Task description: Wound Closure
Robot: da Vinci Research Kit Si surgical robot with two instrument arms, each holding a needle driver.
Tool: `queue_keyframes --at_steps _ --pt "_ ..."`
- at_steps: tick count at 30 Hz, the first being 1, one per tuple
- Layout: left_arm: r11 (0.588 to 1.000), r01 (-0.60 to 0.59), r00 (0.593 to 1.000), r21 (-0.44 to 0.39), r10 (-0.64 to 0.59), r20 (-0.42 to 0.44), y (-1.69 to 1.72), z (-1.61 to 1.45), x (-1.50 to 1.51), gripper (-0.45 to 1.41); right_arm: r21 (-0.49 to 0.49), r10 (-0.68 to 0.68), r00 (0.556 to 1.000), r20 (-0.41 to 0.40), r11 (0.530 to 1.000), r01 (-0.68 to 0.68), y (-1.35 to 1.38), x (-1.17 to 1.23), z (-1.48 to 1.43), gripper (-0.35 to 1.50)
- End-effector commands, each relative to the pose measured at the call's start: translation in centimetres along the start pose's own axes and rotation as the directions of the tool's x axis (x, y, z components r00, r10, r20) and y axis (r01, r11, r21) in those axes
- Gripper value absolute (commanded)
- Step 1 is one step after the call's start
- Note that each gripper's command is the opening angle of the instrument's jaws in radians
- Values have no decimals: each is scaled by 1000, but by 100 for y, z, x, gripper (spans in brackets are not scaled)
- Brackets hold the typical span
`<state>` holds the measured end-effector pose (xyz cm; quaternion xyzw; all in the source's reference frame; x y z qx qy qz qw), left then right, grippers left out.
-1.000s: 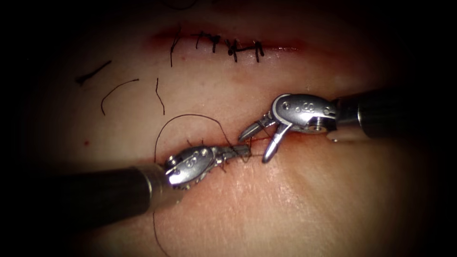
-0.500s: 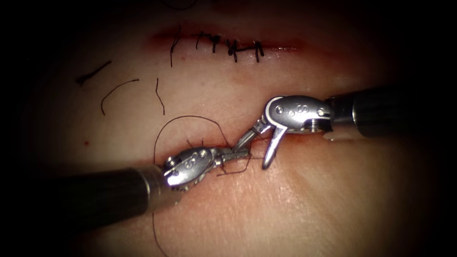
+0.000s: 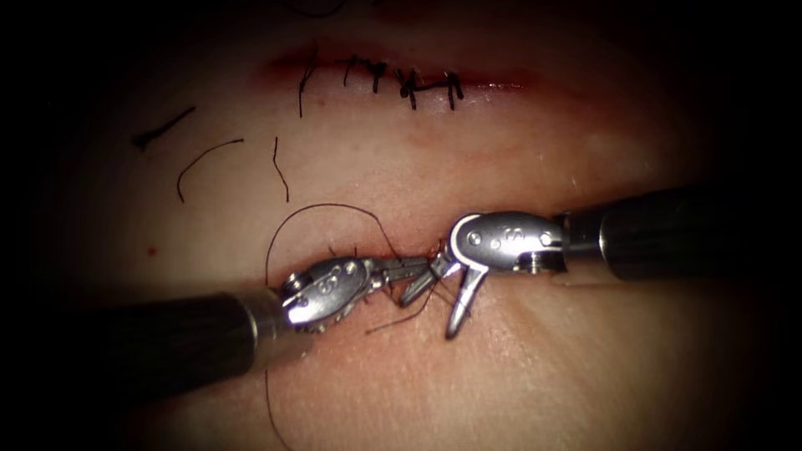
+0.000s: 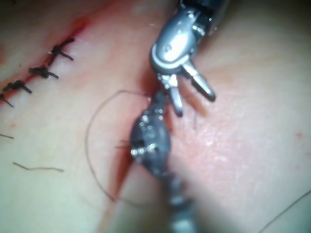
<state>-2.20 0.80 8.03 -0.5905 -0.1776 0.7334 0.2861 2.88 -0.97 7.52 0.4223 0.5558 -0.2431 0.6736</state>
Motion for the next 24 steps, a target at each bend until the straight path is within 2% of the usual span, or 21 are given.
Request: queue_keyframes --at_steps 1,3,4,6,11,14,17,24 --pt "1000 1 1000 -2 -1 -1 1 7 -7 -45 2 6 1000 -3 1000 -6 7 -2 13 81" --pt "1000 1 1000 -3 -1 -1 1 7 -7 -45 -1 20 1000 -3 1000 -20 11 0 16 74" --pt "1000 0 1000 -3 0 0 2 7 -7 -45 4 32 999 -4 999 -31 13 1 17 56" --pt "1000 0 1000 -4 0 0 2 6 -7 -45 15 43 999 -7 999 -43 16 1 18 -35" --pt "1000 -1 1000 -10 1 0 3 1 -8 -45 -7 82 997 -1 997 -82 26 -1 17 -35" --pt "1000 -2 1000 -13 2 1 4 -5 -9 -45 -35 117 993 33 993 -116 30 -8 8 -35" --pt "1000 -2 1000 -11 2 3 6 -13 -9 -45 -75 153 986 62 986 -148 30 -19 -6 -35" --pt "1000 -4 1000 -7 5 7 22 -33 -13 -45 -145 192 980 62 973 -181 14 -38 -43 -35"
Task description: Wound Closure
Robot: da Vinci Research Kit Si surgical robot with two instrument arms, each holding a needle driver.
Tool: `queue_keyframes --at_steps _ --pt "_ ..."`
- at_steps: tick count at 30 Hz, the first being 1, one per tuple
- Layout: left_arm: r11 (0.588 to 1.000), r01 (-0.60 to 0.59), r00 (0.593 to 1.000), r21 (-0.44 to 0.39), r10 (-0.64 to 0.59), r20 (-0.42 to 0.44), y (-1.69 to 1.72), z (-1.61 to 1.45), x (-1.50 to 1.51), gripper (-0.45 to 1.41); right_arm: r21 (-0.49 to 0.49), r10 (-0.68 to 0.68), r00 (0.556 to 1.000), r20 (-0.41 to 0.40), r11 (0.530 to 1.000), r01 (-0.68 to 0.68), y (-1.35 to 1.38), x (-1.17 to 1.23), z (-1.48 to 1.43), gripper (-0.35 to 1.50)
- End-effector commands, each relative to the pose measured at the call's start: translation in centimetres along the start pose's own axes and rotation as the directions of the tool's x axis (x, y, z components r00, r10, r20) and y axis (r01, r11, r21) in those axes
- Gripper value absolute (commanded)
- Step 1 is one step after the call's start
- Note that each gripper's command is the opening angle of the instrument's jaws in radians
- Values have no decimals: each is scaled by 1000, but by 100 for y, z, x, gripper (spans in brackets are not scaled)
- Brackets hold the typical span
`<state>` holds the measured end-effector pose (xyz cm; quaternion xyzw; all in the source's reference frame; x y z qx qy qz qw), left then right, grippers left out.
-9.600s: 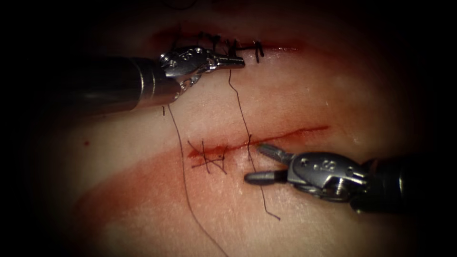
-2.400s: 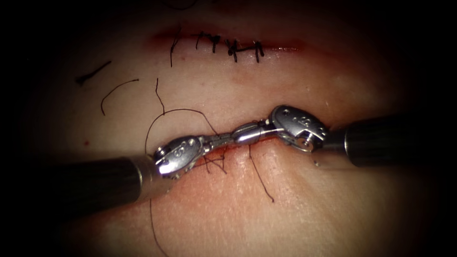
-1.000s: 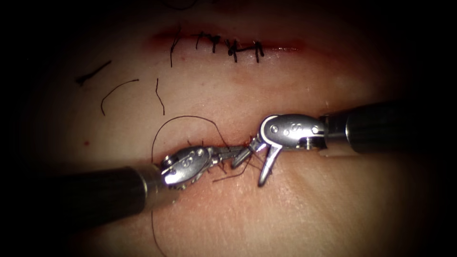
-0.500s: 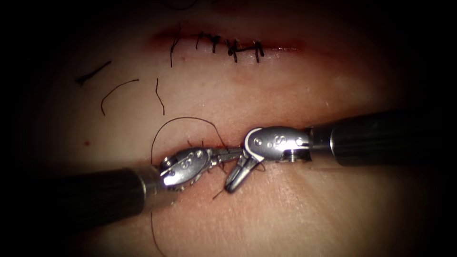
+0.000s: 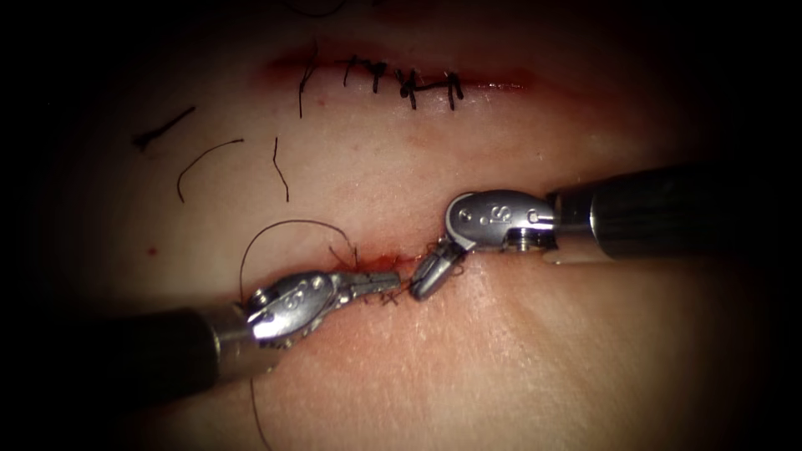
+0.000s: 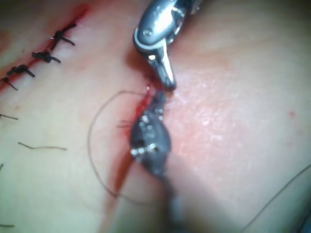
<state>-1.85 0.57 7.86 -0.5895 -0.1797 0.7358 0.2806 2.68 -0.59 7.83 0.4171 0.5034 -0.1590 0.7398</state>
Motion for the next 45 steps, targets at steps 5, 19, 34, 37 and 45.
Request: queue_keyframes --at_steps 5,19,34,37,45 --pt "1000 -8 1000 -3 8 1 28 5 -15 -45 -68 48 998 -32 996 -50 9 -21 -22 -35" --pt "999 -37 999 -27 38 25 101 9 -40 -45 -156 97 994 -42 982 -103 43 -34 -47 -35" --pt "998 -31 999 -49 32 28 121 17 -55 -45 -331 241 966 -91 908 -257 78 -51 -82 -35" --pt "998 -24 999 -56 26 31 127 19 -59 -45 -340 260 960 -101 898 -279 81 -54 -78 -35" --pt "998 -14 999 -66 17 41 147 24 -70 -45 -347 252 962 -106 897 -274 83 -58 -65 -35"
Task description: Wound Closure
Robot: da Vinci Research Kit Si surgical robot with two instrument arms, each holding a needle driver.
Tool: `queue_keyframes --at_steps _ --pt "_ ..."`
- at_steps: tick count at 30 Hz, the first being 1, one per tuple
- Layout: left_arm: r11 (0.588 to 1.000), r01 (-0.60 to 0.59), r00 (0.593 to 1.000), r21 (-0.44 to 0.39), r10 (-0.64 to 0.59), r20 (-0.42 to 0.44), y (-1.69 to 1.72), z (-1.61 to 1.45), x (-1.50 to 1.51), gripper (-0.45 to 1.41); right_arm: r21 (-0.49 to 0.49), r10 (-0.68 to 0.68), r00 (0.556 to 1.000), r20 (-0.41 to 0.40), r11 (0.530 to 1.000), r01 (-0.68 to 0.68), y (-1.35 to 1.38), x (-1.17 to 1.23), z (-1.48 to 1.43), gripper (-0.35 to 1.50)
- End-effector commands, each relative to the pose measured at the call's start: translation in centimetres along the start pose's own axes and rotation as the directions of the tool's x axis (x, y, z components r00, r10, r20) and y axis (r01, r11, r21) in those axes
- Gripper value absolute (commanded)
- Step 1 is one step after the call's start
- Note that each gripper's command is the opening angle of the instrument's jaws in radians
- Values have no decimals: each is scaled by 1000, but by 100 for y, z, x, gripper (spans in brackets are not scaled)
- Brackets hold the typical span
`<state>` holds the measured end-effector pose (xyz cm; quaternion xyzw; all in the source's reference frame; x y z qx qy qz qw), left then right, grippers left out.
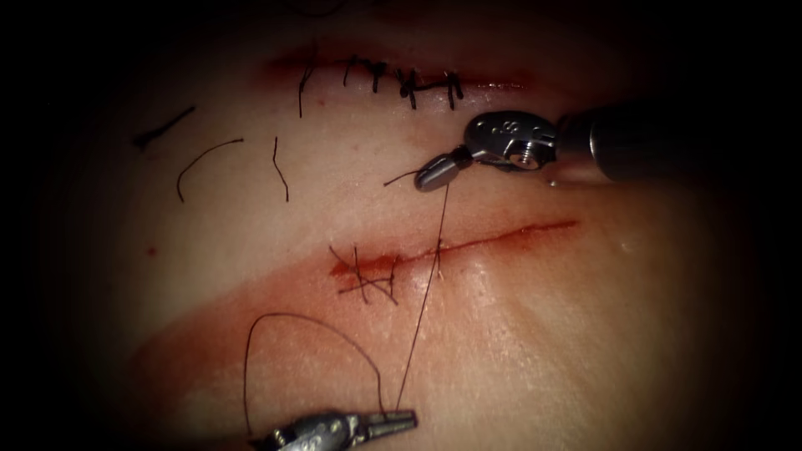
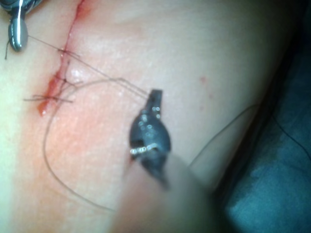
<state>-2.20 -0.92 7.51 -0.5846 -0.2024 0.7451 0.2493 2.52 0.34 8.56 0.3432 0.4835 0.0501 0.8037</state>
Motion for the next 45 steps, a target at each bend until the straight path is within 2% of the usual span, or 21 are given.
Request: queue_keyframes --at_steps 1,6,13,20,23,24,25,26,27,28,31,34,35,36,40,45 --pt "1000 5 1000 -3 -5 0 7 9 -10 -45 3 -2 1000 -1 1000 2 3 -4 8 -35" --pt "1000 16 1000 -14 -16 11 29 14 -26 -45 4 -4 1000 0 1000 4 1 -6 6 -35" --pt "999 21 1000 -33 -20 17 47 23 -39 -45 -36 8 1000 3 999 -8 13 -11 -2 -35" --pt "998 27 1000 -51 -26 16 45 21 -29 -45 -26 17 1000 10 1000 -17 5 -21 9 -35" --pt "998 34 999 -47 -34 14 41 18 -18 -45 -16 17 1000 -16 1000 -18 -1 -22 12 -33" --pt "998 37 999 -47 -36 14 40 17 -15 -45 -26 19 999 -34 999 -20 -3 -21 12 2" --pt "998 47 999 -44 -46 13 39 15 -10 -45 -53 24 998 -62 998 -27 -5 -19 9 53" --pt "998 50 999 -41 -49 12 37 13 -6 -45 -88 30 996 -80 995 -37 -7 -17 6 95" --pt "998 47 999 -41 -47 12 36 12 -2 -45 -126 39 994 -102 991 -52 -7 -14 2 120" --pt "998 46 999 -36 -45 11 35 9 4 -45 -163 55 990 -132 984 -77 -8 -10 -5 133" --pt "999 34 999 -32 -33 9 31 4 18 -45 -205 108 972 -209 967 -152 -8 2 -29 148" --pt "999 28 1000 -27 -28 7 28 0 32 -45 -228 132 961 -245 955 -189 -11 12 -59 148" --pt "999 23 1000 -27 -23 0 28 -3 41 -45 -251 120 959 -256 950 -186 -17 20 -82 148" --pt "1000 17 1000 -25 -17 -4 28 -6 47 -45 -262 114 957 -265 947 -186 -21 22 -91 148" --pt "1000 0 1000 -20 -1 -15 27 -16 70 -45 -310 100 960 -263 933 -182 -55 32 -115 148" --pt "1000 -23 999 -8 23 -27 29 -32 98 -45 -344 83 962 -262 923 -173 -103 45 -127 148"
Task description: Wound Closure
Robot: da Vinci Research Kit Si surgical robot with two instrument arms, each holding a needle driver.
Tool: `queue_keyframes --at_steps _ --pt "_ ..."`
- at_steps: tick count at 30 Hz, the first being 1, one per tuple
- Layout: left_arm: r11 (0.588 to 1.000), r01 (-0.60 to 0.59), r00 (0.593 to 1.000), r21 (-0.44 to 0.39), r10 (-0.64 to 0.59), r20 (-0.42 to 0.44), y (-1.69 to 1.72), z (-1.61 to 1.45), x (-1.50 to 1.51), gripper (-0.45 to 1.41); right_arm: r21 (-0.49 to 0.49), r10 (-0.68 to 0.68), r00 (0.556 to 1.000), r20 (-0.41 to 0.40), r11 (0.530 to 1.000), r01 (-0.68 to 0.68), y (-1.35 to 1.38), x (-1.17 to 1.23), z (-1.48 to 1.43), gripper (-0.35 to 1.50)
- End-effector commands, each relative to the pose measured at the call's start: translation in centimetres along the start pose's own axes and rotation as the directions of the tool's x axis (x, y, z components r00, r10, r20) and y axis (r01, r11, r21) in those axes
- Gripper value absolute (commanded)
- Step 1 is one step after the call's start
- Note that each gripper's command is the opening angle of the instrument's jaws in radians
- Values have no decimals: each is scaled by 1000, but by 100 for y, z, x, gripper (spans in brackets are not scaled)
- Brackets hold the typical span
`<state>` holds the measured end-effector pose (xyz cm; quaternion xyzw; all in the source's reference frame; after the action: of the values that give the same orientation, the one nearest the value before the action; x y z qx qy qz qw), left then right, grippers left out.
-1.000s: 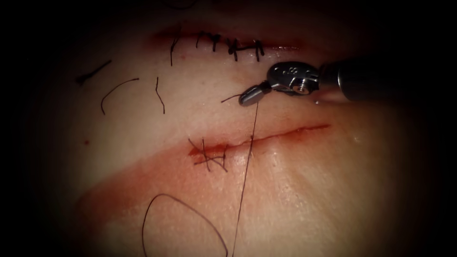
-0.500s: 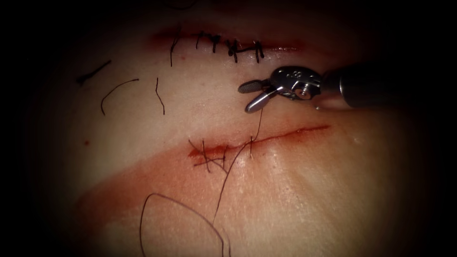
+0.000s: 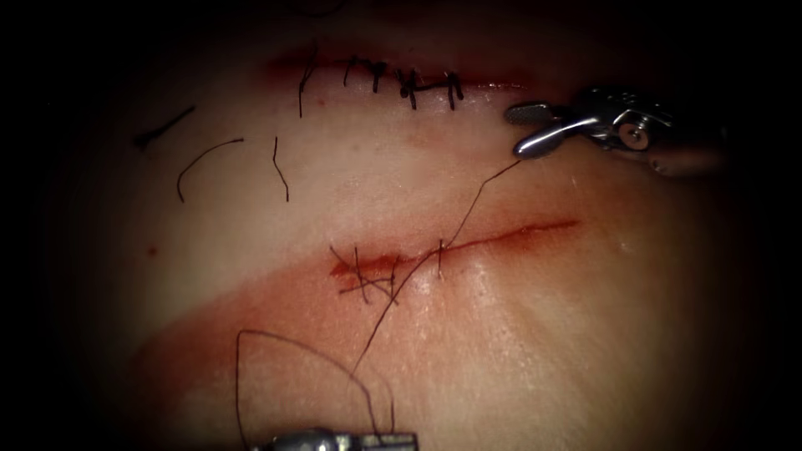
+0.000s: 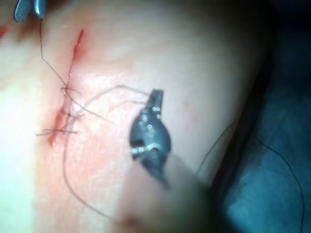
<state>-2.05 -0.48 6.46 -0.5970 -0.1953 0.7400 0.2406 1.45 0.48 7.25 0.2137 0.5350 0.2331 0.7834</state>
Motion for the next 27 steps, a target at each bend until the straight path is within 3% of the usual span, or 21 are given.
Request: queue_keyframes --at_steps 1,8,13,27 --pt "1000 -5 1000 2 5 -5 4 2 0 -45 -18 -16 1000 -7 1000 16 -16 1 -7 148" --pt "999 -35 998 36 37 -42 -3 -31 52 -45 -102 -49 998 -26 994 47 -28 39 -60 148" --pt "997 -53 996 53 56 -66 -20 -40 85 -45 -143 -71 997 -12 987 68 -47 52 -76 148" --pt "997 -53 996 53 56 -66 -20 -40 85 -45 -143 -71 997 -12 987 68 -47 52 -76 148"
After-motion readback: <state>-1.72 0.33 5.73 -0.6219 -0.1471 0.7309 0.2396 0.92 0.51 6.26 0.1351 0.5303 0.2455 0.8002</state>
